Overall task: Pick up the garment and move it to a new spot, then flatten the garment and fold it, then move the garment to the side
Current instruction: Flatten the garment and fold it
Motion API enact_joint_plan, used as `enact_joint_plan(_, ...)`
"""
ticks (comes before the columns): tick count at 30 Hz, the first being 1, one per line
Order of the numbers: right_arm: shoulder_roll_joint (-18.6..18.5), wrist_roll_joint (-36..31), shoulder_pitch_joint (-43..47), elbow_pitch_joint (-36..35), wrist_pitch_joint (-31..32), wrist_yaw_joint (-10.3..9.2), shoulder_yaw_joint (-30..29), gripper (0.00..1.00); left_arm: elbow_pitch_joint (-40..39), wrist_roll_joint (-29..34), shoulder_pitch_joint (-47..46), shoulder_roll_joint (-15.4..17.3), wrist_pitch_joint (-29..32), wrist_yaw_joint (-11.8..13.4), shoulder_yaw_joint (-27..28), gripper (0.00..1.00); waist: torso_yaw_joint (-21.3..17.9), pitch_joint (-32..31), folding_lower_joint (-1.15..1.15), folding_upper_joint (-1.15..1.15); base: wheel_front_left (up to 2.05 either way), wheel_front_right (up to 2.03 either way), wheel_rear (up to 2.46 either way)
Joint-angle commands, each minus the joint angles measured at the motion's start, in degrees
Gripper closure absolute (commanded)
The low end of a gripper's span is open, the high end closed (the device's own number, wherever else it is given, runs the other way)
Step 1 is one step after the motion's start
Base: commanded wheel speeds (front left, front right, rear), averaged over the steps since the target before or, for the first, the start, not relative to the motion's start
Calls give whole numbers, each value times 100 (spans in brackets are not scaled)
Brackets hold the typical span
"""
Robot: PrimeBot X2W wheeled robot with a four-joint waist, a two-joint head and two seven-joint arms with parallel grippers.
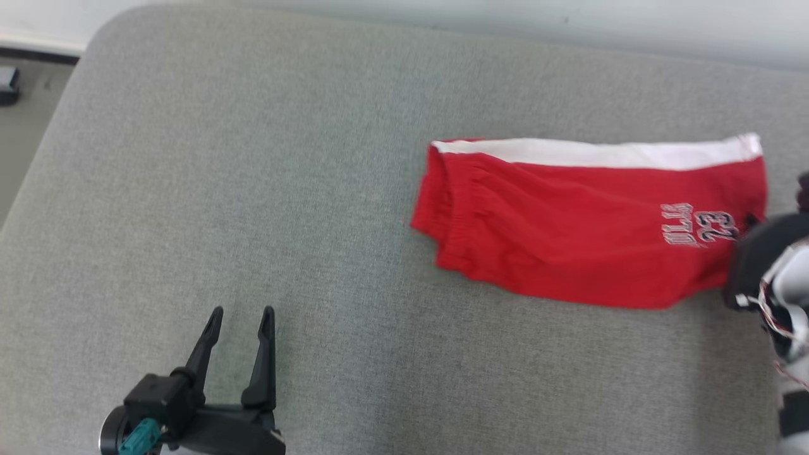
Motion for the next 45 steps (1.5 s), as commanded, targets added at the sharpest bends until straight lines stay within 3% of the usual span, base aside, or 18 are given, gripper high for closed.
enact_joint_plan(1, -10, -104, 173, -128, -51, -16, -98, 100, 9, -28, 133, 35, 4, 27, 4, 0, -91, -196, 0, 0, 0, 0, 0)
enact_joint_plan(11, -202, -656, 746, -943, -303, -16, -315, 100, -29, -151, 390, 72, 86, 32, -42, 0, -276, -607, 0, 0, 0, 0, 0)
enact_joint_plan(17, -6, -489, 400, -984, -287, -15, 595, 100, -28, -182, 381, 36, 104, 24, -98, 0, -258, -674, 0, 0, 0, 0, 0)
enact_joint_plan(25, 177, -46, -220, -350, -352, -15, 1793, 100, 52, -192, 258, -40, 85, -47, -170, 0, -26, -623, 0, 0, 0, 0, 0)
enact_joint_plan(43, 340, 770, -557, 776, -326, -15, 2905, 100, 244, -237, 316, -165, -9, -77, -157, 0, 353, -576, 0, 0, 0, 0, 0)
enact_joint_plan(44, 349, 799, -562, 784, -343, -15, 2883, 96, 252, -236, 312, -168, -14, -79, -157, 0, 351, -579, 0, 0, 0, 0, 0)
enact_joint_plan(45, 360, 838, -561, 780, -350, -15, 2890, 57, 258, -232, 301, -173, -16, -83, -161, 0, 353, -584, 0, 0, 0, 0, 0)
